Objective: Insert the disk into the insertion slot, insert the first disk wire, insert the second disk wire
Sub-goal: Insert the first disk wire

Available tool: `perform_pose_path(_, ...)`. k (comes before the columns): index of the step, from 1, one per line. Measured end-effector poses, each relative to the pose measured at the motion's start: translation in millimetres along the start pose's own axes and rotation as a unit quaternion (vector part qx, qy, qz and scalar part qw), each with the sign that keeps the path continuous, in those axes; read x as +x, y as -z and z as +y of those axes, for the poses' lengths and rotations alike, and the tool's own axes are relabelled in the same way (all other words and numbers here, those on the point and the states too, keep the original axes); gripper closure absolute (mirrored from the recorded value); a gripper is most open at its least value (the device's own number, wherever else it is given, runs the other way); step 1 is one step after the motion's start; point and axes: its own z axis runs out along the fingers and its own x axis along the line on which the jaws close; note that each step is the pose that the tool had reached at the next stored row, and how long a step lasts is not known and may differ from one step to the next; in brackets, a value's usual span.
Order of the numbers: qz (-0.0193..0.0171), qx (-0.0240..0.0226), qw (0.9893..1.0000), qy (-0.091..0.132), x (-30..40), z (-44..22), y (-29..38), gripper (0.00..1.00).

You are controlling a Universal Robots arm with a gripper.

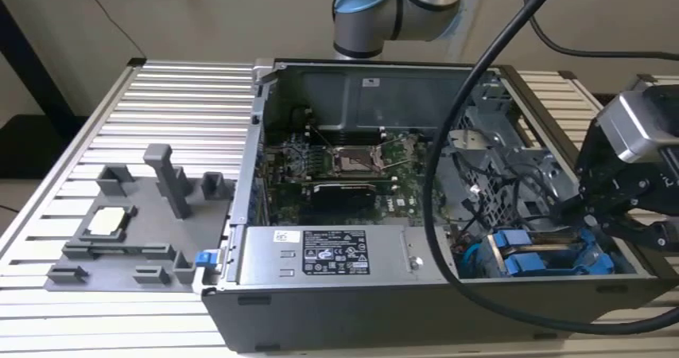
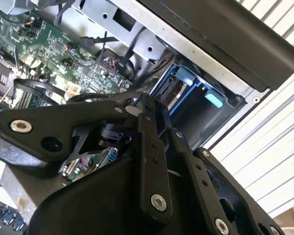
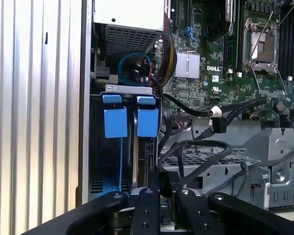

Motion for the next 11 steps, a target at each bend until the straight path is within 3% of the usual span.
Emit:
perform_pose_path(4, -0.0067, 0.0002, 1.0000, 0.000, 2.1, -2.9, -4.5, 0.81)
perform_pose_path(8, -0.0102, 0.0005, 0.9999, -0.001, 4.0, -5.5, -8.0, 0.81)
perform_pose_path(11, -0.0105, 0.0007, 0.9999, -0.002, 5.2, -7.0, -9.0, 0.81)
